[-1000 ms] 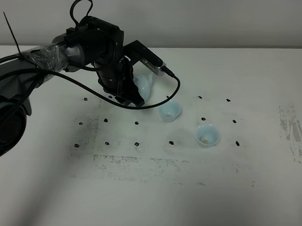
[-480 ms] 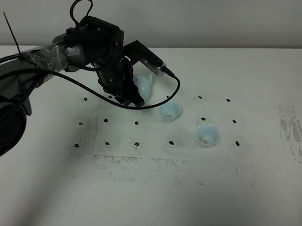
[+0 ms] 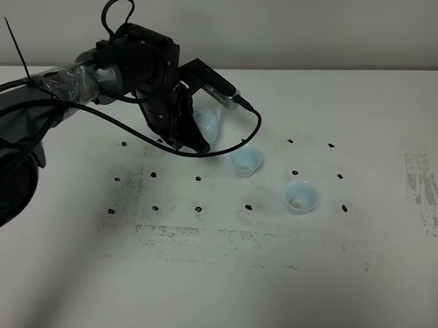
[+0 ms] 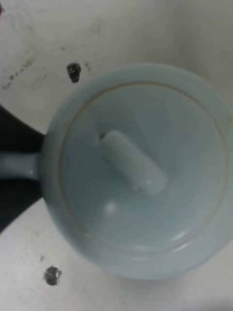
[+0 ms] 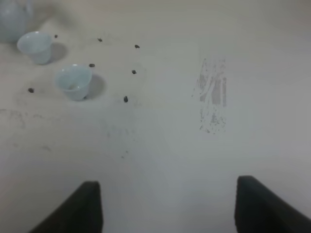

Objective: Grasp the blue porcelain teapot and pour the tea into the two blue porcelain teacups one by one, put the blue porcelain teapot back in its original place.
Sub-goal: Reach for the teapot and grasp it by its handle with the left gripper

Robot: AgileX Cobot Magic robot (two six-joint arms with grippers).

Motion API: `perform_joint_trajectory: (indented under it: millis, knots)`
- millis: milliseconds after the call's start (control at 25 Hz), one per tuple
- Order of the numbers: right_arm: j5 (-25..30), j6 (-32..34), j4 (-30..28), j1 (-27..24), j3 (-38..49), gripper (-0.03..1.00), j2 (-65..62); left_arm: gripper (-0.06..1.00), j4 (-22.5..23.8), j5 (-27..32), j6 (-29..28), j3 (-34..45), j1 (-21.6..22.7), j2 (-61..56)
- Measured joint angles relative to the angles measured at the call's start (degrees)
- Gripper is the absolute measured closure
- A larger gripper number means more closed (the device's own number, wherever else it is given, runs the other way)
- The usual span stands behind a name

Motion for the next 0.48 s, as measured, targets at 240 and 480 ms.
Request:
perform_joint_trajectory:
  millis: [240,480]
  knots:
    - [0.0,0.0,0.0,0.0,0.0,0.41,0.0,0.88,0.4,0.0,0.0,0.0,-0.5,0.0]
    - [0.0,0.0,0.0,0.0,0.0,0.41,0.0,0.88,0.2,0.4,-0.1,0.0,-0.5,0.0]
